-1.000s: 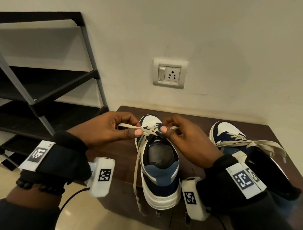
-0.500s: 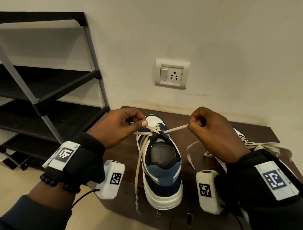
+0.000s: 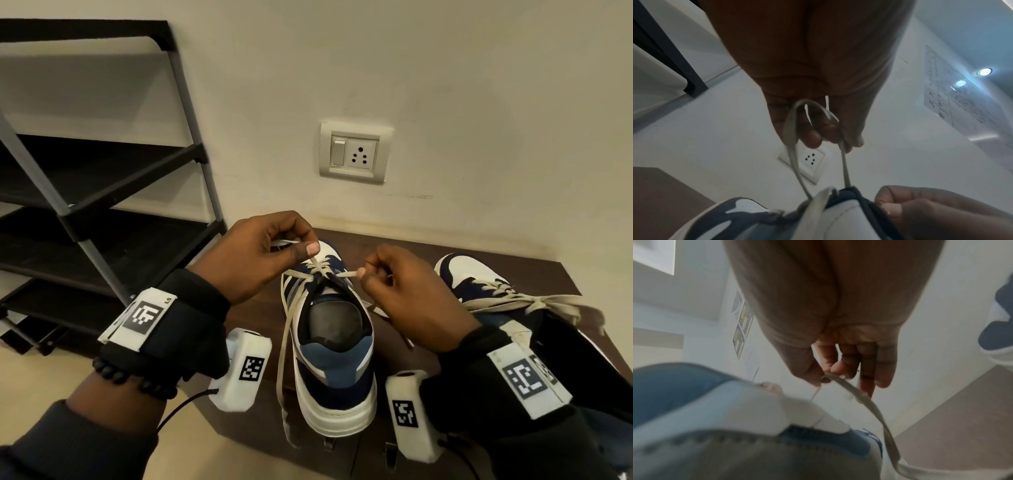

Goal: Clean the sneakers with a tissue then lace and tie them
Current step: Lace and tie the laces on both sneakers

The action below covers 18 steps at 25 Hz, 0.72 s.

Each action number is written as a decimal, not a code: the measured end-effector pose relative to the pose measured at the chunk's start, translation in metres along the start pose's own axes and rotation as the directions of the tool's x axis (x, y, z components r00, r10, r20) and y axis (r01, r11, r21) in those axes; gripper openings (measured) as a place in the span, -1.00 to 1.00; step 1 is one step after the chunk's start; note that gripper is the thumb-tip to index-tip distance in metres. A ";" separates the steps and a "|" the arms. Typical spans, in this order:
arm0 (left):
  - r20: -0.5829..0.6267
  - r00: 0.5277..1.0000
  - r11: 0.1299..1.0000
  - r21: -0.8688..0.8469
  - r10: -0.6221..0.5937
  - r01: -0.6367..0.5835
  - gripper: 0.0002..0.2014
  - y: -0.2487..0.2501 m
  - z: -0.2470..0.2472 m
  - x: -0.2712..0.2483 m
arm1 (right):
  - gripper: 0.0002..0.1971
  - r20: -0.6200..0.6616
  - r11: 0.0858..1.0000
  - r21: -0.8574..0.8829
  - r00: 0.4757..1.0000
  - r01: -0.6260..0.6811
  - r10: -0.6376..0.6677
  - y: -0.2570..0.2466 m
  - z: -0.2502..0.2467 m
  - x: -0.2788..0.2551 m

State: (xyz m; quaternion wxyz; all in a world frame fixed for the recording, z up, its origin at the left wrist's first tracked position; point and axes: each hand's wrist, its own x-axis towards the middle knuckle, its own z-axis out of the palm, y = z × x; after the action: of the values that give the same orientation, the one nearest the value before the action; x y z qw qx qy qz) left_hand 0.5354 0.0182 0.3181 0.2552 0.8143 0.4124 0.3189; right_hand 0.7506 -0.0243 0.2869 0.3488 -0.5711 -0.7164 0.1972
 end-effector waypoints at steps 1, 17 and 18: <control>-0.005 1.000 1.000 0.013 -0.006 0.006 -0.90 -0.002 -0.001 -0.001 | -0.80 -0.043 0.999 -0.038 0.999 -0.031 0.029 0.002 -0.008 0.001; 0.028 0.999 0.997 0.074 -0.018 0.016 -0.90 -0.003 0.001 -0.003 | -0.90 0.063 0.992 -0.098 0.996 0.075 -0.069 -0.002 -0.009 -0.001; 0.040 0.999 0.997 0.075 -0.027 0.024 -0.90 -0.005 0.001 -0.003 | -0.89 0.044 0.993 -0.110 0.998 0.049 -0.045 0.002 -0.017 -0.001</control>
State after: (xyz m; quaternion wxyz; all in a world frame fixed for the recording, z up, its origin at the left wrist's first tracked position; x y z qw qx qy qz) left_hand 0.5320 0.0176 0.3134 0.2371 0.8243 0.4289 0.2833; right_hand 0.7644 -0.0269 0.2972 0.3063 -0.5683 -0.7466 0.1606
